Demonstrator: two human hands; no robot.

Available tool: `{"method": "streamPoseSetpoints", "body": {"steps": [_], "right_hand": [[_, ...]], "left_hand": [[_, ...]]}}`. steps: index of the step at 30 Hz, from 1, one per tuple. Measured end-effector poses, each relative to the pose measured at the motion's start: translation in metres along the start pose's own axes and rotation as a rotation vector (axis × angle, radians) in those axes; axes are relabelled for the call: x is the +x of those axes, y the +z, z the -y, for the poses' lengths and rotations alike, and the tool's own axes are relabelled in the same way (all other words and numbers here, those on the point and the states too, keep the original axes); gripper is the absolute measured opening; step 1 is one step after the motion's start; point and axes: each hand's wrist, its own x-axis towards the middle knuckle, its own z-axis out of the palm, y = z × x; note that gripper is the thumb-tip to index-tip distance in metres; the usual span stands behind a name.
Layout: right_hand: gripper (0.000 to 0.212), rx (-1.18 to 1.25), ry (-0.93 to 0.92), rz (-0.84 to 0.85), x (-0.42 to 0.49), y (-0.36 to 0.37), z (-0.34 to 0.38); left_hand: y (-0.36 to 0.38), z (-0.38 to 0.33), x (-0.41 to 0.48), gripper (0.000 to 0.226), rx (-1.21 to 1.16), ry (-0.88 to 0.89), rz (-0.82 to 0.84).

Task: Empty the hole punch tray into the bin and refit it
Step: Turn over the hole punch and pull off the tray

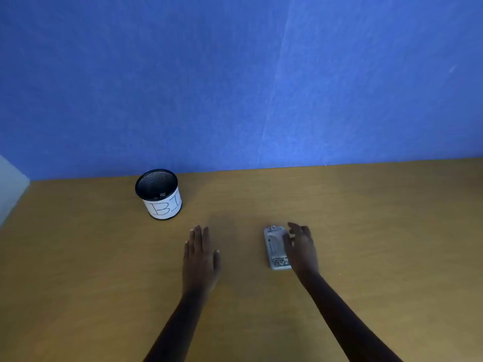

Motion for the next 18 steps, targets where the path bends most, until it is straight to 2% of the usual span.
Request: {"method": "streamPoseSetpoints", "body": {"steps": [3, 6, 10, 12, 15, 18], "right_hand": [[0.025, 0.163, 0.160, 0.043, 0.003, -0.001, -0.008], [0.024, 0.292, 0.266, 0.098, 0.004, 0.000, -0.010], [0.022, 0.494, 0.353, 0.122, 0.003, 0.000, -0.004], [0.022, 0.689, 0.418, 0.169, 0.000, -0.001, 0.002], [0.028, 0.957, 0.527, 0.326, -0.006, -0.006, 0.015], [0.030, 1.077, 0.586, 0.556, -0.010, -0.012, 0.023]], "left_hand": [[-0.002, -0.001, -0.002, 0.059, -0.050, -0.016, -0.023], [-0.004, -0.008, -0.002, 0.055, -0.145, -0.010, -0.031], [-0.013, -0.018, -0.002, 0.047, -0.385, 0.042, -0.064], [-0.019, -0.024, -0.003, 0.043, -0.521, 0.086, -0.076], [-0.024, -0.032, -0.003, 0.041, -0.733, 0.075, 0.008], [-0.031, -0.043, -0.002, 0.041, -0.948, -0.002, 0.152]]}}
